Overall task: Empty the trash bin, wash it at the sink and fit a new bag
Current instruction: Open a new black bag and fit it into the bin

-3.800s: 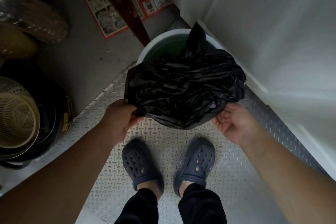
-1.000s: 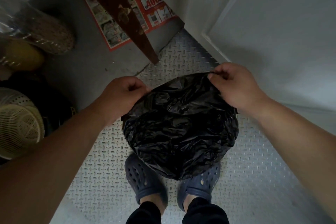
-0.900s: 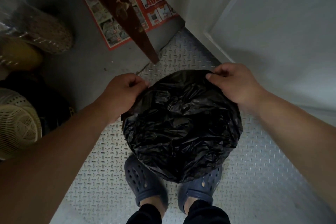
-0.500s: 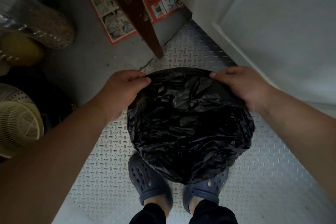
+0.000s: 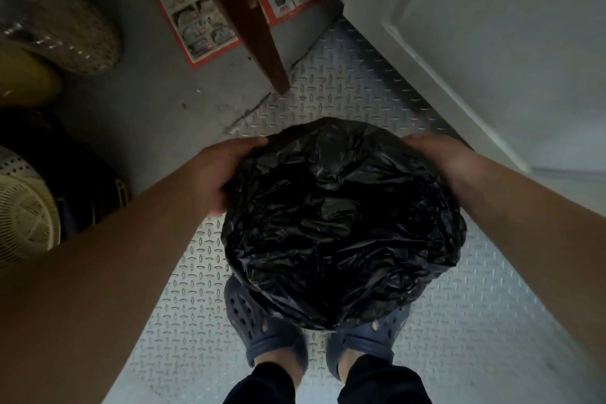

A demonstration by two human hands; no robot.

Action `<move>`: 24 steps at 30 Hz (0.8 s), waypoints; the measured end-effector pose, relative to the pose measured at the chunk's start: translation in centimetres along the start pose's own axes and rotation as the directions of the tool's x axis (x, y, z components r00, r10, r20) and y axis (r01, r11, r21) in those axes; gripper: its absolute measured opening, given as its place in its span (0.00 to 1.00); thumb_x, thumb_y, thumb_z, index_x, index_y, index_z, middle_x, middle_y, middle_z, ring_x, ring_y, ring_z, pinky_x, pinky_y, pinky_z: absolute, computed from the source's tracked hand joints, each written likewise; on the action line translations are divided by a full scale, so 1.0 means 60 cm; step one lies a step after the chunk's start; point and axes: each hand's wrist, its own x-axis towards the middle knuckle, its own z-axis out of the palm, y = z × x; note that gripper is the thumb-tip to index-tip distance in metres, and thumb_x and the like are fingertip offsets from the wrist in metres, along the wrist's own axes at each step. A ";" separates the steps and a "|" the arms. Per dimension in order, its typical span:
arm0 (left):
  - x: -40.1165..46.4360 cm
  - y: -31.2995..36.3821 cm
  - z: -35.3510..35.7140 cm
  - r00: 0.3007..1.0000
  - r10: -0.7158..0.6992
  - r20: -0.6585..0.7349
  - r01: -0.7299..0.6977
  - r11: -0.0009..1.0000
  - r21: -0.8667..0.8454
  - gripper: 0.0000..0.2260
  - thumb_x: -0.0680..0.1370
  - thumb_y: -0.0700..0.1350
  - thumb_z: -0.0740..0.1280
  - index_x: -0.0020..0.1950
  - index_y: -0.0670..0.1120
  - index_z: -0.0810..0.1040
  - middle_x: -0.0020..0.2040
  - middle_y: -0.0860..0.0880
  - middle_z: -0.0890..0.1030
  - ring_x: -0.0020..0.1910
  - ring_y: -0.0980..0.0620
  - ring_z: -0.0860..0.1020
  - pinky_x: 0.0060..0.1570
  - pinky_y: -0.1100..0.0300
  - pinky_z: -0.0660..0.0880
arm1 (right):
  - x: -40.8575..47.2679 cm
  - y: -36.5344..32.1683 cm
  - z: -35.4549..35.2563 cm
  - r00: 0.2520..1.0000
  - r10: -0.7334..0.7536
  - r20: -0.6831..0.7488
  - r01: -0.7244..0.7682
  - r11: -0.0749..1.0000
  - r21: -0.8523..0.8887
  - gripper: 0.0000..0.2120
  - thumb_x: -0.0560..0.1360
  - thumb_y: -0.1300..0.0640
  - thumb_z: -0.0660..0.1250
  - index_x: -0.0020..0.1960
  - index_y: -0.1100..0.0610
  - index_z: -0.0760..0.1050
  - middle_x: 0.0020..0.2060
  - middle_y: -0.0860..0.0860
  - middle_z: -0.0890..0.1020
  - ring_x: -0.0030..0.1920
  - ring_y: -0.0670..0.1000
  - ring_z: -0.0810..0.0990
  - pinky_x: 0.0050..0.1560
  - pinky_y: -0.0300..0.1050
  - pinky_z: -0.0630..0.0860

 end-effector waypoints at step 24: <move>-0.047 -0.080 -0.044 0.846 0.233 -0.479 -0.320 0.941 -0.108 0.06 0.80 0.45 0.61 0.48 0.50 0.77 0.45 0.50 0.77 0.42 0.52 0.79 0.45 0.59 0.73 | -0.120 0.110 -0.010 0.865 -0.087 -0.494 0.226 0.947 0.229 0.05 0.76 0.59 0.65 0.43 0.53 0.79 0.38 0.51 0.80 0.36 0.47 0.79 0.43 0.45 0.75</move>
